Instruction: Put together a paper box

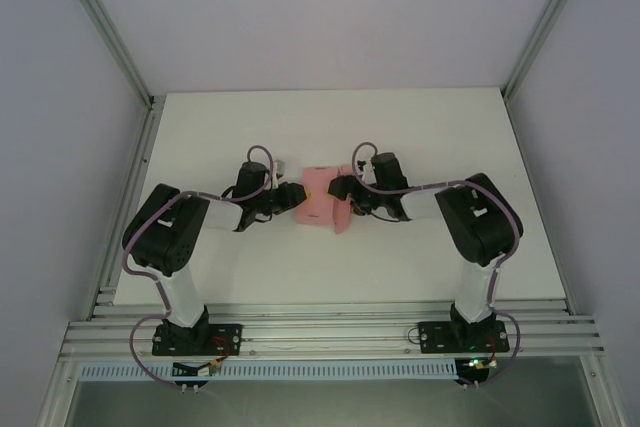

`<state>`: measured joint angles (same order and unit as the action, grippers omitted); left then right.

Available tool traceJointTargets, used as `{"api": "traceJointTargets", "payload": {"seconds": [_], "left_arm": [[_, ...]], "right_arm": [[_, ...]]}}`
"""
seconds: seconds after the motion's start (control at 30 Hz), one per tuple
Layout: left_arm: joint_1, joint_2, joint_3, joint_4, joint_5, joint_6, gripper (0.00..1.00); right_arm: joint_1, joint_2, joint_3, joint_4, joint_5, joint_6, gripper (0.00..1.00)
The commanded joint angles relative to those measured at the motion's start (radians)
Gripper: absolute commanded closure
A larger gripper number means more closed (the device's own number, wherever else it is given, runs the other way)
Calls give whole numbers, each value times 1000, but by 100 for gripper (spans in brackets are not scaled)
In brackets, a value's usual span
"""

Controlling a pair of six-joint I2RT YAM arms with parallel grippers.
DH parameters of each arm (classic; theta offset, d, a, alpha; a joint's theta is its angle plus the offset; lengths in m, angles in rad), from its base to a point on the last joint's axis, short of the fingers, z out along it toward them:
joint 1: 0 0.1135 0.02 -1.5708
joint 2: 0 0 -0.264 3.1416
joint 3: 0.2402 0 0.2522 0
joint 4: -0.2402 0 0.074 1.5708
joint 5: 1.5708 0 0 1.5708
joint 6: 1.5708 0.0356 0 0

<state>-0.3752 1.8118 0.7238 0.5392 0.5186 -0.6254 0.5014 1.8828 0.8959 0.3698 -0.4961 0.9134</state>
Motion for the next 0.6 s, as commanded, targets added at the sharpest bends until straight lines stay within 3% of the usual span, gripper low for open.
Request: {"api": "traceJointTargets", "payload": {"seconds": [0.0, 0.37, 0.5, 0.57], "left_arm": [[-19, 26, -56, -97, 23, -7, 75], [-18, 82, -110, 210, 80, -137, 71], [-18, 83, -120, 290, 75, -171, 71], [-18, 65, -122, 281, 59, -163, 71]], "right_arm": [[46, -47, 81, -231, 74, -128, 58], [49, -74, 25, 371, -245, 35, 53], [56, -75, 68, 381, -298, 51, 53], [63, -89, 102, 277, -287, 6, 52]]}}
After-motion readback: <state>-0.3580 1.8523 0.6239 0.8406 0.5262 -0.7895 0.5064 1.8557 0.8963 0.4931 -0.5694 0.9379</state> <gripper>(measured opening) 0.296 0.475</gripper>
